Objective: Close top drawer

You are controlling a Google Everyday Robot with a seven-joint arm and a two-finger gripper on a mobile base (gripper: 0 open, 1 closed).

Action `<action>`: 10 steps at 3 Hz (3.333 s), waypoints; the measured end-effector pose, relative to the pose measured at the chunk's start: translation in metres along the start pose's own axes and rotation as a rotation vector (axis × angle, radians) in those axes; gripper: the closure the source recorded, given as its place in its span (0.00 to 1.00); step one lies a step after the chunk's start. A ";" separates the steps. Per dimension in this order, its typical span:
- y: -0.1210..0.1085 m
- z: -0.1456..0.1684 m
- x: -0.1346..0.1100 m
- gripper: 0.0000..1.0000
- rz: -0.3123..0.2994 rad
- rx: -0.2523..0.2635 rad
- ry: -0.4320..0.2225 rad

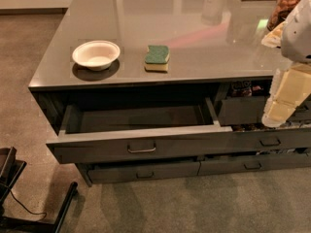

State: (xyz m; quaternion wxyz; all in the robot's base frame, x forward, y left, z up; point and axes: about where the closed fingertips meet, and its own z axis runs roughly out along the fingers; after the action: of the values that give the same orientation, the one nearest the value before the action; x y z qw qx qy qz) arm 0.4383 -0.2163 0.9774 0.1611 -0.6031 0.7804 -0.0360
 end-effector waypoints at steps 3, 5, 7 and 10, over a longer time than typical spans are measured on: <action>0.014 0.060 0.004 0.42 0.029 -0.031 -0.109; 0.060 0.184 -0.008 0.88 0.064 -0.188 -0.219; 0.064 0.188 -0.007 1.00 0.065 -0.197 -0.216; 0.078 0.302 -0.033 1.00 -0.075 -0.062 -0.404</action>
Offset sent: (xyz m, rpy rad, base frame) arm 0.0045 0.0030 -0.0509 0.1068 -0.0012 0.0123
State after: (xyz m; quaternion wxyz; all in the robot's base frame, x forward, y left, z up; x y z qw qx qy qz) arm 0.4620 -0.1224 0.6789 0.2944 -0.6315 0.7098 0.1036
